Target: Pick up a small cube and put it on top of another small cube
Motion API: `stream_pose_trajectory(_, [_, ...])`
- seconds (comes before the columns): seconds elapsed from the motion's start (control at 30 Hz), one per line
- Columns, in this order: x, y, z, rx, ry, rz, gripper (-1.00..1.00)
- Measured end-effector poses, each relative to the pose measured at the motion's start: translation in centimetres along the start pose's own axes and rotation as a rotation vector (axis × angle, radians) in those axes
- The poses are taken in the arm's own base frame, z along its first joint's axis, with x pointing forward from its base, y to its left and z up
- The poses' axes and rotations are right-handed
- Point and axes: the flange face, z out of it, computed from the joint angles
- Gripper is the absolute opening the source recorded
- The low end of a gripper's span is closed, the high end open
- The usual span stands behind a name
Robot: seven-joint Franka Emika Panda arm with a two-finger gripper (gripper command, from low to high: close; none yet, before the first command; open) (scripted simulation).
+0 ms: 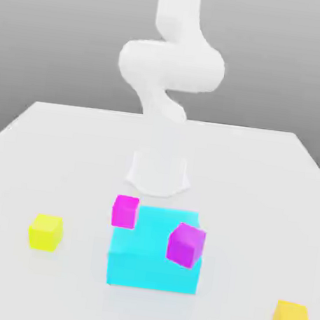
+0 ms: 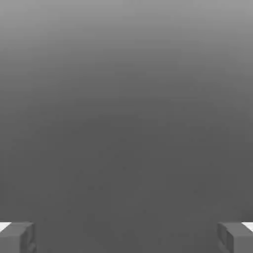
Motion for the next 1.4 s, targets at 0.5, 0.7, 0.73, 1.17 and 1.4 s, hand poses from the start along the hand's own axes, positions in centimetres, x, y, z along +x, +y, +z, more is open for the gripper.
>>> stream_pose_trajectory(0.5, [-14.1, -4.6, 26.0, -0.035, -0.449, -0.624, 0.00])
stream_pose_trajectory(0.7, [-24.0, -4.1, 33.8, -0.045, -0.606, -0.901, 0.00])
stream_pose_trajectory(0.73, [-25.4, -3.6, 35.0, -0.051, -0.629, -0.942, 0.00])
stream_pose_trajectory(1.17, [-38.4, 3.3, 46.0, -0.082, -0.783, -1.242, -1.00])
stream_pose_trajectory(1.4, [-37.6, 2.5, 44.7, -0.083, -0.784, -1.244, -1.00])
